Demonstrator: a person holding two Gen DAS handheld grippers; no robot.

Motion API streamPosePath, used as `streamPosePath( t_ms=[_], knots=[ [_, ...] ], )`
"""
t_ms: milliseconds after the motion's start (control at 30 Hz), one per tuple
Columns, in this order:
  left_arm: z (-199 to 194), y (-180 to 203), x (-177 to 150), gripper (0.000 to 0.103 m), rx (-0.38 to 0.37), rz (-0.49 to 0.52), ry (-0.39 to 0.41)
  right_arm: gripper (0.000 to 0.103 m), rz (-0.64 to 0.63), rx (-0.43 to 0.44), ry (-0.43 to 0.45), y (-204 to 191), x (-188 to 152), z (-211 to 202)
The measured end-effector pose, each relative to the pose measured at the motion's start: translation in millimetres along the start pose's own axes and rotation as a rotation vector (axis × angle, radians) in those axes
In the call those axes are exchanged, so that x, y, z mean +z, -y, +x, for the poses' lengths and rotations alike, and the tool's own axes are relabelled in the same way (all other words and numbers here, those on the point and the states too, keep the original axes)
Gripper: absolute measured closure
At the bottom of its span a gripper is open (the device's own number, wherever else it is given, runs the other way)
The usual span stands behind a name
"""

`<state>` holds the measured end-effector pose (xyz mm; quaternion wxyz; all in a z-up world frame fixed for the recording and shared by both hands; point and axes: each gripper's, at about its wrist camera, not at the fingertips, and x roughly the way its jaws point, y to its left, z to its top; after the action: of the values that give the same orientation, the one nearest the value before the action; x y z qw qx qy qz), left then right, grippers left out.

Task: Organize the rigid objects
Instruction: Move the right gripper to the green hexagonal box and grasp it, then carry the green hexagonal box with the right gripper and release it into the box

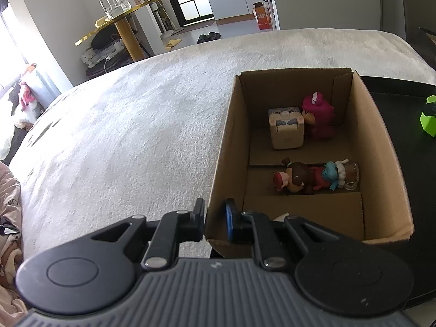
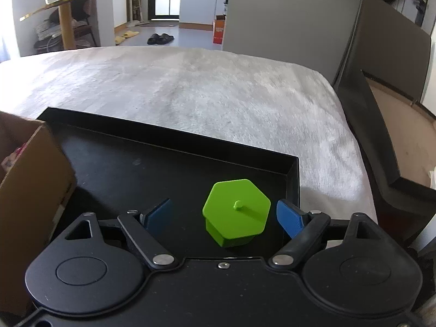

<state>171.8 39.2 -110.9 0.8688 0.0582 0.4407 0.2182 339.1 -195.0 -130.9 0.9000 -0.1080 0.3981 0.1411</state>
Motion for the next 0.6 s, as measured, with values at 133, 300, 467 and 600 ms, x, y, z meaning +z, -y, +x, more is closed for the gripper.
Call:
streamPosePath(
  t_ms=[133,300,467,600],
  knots=[
    [1,2,1,0.088,0.004,0.003,-0.001,0.020,0.014,-0.001,-0.009,0,2,9],
    [2,1,1,0.088,0.004,-0.001,-0.001,0.049,-0.016,0.004,-0.043,-4,2,21],
    [2,-1,0,0.088,-0.002,-0.007,-0.002,0.050,-0.031,0.027,-0.067,-6,-2,16],
    [1,1,0,0.088,0.004,-0.001,0.002,0.050,-0.028,0.041,-0.068,-12,-11,4]
  ],
)
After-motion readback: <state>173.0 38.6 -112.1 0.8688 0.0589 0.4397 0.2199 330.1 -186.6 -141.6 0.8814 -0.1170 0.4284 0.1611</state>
